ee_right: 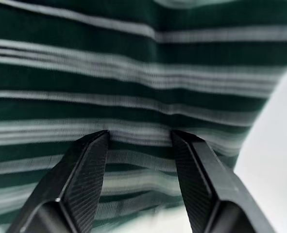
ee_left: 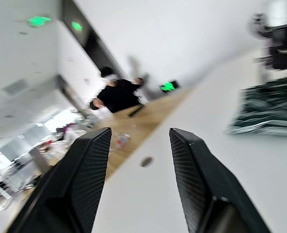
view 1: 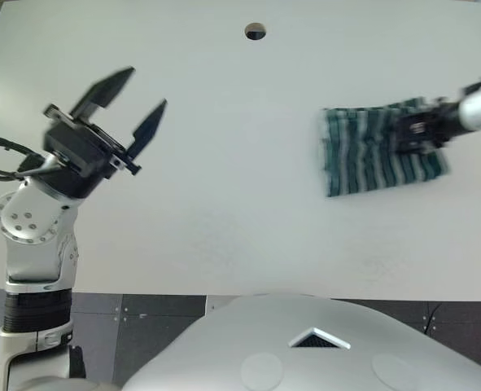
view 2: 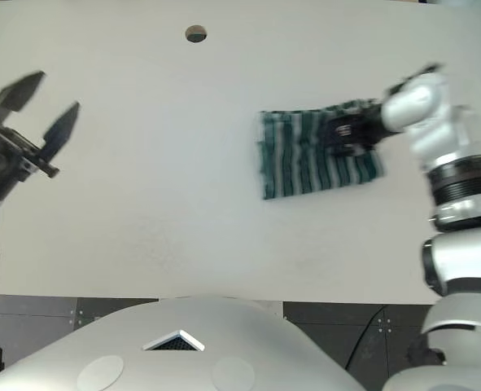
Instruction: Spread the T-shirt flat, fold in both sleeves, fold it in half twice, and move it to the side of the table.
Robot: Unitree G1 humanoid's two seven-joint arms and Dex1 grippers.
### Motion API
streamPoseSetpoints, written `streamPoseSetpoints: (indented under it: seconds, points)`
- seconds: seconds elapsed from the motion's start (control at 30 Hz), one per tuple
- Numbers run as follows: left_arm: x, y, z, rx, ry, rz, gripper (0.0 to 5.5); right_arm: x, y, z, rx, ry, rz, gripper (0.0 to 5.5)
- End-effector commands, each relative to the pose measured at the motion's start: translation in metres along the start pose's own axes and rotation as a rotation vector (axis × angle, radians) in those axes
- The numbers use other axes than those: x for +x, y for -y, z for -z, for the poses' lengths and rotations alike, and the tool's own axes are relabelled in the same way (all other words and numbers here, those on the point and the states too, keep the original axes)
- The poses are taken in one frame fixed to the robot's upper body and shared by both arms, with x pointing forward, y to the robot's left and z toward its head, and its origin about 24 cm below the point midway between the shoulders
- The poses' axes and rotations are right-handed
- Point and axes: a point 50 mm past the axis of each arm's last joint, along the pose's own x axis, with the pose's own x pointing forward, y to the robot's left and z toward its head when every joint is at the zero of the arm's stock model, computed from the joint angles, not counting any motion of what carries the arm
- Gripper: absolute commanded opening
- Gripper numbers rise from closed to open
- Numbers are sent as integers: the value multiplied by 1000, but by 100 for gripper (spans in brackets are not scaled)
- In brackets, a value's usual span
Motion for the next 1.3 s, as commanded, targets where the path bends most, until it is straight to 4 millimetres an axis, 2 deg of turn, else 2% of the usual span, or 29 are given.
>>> streamPoseSetpoints:
  seconds: [0.03, 0.13, 0.17, 0.27, 0.33, 0.4, 0.47, 0.53, 0.67, 0.77, 0.8, 0.9, 1.03, 1.13, 1.3]
  points:
    - [-5, -16, 12, -46, -12, -122, 222, -29, 23, 23, 125, -50, 166, 236]
    - [3, -28, 17, -74, 25, -206, 222, -29, 35, 8, 93, 41, 248, 236]
    - [11, -34, 18, -90, 49, -245, 222, -30, 44, -7, 67, 116, 324, 236]
    - [50, -49, 15, -219, 158, -398, 222, -42, 85, -76, 108, 517, 705, 236]
    - [83, -56, 10, -309, 227, -511, 222, -55, 103, -122, 255, 864, 932, 236]
    - [108, -59, 3, -314, 270, -613, 222, -58, 107, -150, 466, 1143, 1018, 236]
    - [135, -53, 6, -424, 245, -627, 222, -49, 103, -173, 672, 1371, 981, 236]
    - [149, -46, 9, -477, 244, -629, 222, -42, 95, -187, 783, 1501, 933, 236]
    - [143, -37, 19, -397, 230, -648, 222, -33, 84, -192, 795, 1509, 912, 236]
    - [132, -28, 29, -420, 247, -667, 222, -27, 75, -190, 780, 1472, 927, 236]
    - [133, -24, 29, -401, 241, -651, 222, -26, 73, -188, 797, 1464, 924, 236]
    - [140, -18, 27, -350, 262, -622, 222, -31, 67, -167, 839, 1442, 1029, 236]
    - [150, -8, 31, -414, 296, -585, 222, -34, 63, -146, 891, 1436, 1090, 236]
    - [158, -3, 32, -445, 312, -562, 222, -37, 61, -139, 899, 1451, 1108, 236]
    - [158, -5, 23, -460, 410, -555, 222, -46, 58, -143, 886, 1520, 1105, 236]
